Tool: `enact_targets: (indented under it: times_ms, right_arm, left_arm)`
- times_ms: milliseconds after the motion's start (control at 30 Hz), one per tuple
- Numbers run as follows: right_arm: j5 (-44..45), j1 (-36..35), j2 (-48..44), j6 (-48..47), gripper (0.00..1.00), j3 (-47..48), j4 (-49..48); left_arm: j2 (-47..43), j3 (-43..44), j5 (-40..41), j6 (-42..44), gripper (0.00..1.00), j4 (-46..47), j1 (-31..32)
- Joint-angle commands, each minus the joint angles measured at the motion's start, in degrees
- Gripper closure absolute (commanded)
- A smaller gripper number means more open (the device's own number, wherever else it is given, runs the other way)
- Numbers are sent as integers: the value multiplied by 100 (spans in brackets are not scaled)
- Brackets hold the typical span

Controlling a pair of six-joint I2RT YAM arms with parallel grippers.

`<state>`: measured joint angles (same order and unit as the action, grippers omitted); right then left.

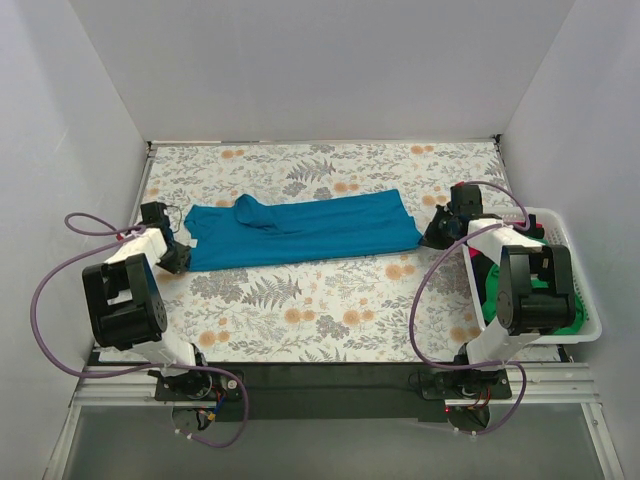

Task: Fold and stack the t-shirts
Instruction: Fold the tshirt

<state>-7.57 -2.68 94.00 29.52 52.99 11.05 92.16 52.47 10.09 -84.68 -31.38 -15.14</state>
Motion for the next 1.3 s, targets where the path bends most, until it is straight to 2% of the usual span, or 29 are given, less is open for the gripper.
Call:
enact_targets:
  times_ms: [0,133,233,267,300,367,400,433,500,533,567,633,767,900,1067,1267]
  right_arm:
    - [494,153,-232,-332,99,-201,468]
    - [388,153,-233,-482,99,-237,802]
    - [345,153,-329,-683,94,-202,1039]
    - [318,162,-355,-736,90,-167,1083]
    - [309,145,-434,-798,83,-132,1136]
    - [327,118,-513,-965,75,44,1294]
    - [327,92,-575,-1026,66,123,1329]
    - [335,22,-584,-1070,62,341,1391]
    - [423,-74,-619,-1237,51,606,1610]
    - [476,-188,-628,-1290,48,859,1698]
    - [563,-259,-637,-1386,45,992,1786]
    - [590,-486,-716,-1501,38,1212,1796]
    - [442,-979,-646,-1879,36,1722,1664]
    - [-6,-1340,-549,-2029,29,1636,1295]
    - [-542,-1499,-522,-2081,22,1425,1040]
    - [-596,-1508,-777,-2161,20,1091,952]
  left_arm:
    - [-479,-341,170,-83,99,-281,-121]
    - [-725,-606,46,-145,94,-492,-121]
    - [-1024,-712,81,-127,83,-641,-121]
    - [-1146,-703,116,-119,78,-685,-121]
    - [-1209,-677,134,-84,68,-781,-121]
    - [-1340,-501,257,-31,56,-879,-121]
    - [-1376,-422,300,22,44,-975,-121]
    - [-1394,-221,353,57,36,-1019,-121]
    - [-1429,8,389,127,28,-1168,-112]
    - [-1420,261,389,145,22,-1221,-112]
    - [-1420,386,363,154,19,-1265,-104]
    - [-1429,649,362,163,18,-1432,-7]
    - [-1272,1308,135,154,18,-1556,353]
    - [-1016,1345,-796,-109,17,-1109,887]
    - [-245,1582,-1386,-540,6,-651,1723]
    - [871,2206,-1132,-628,6,-431,2225]
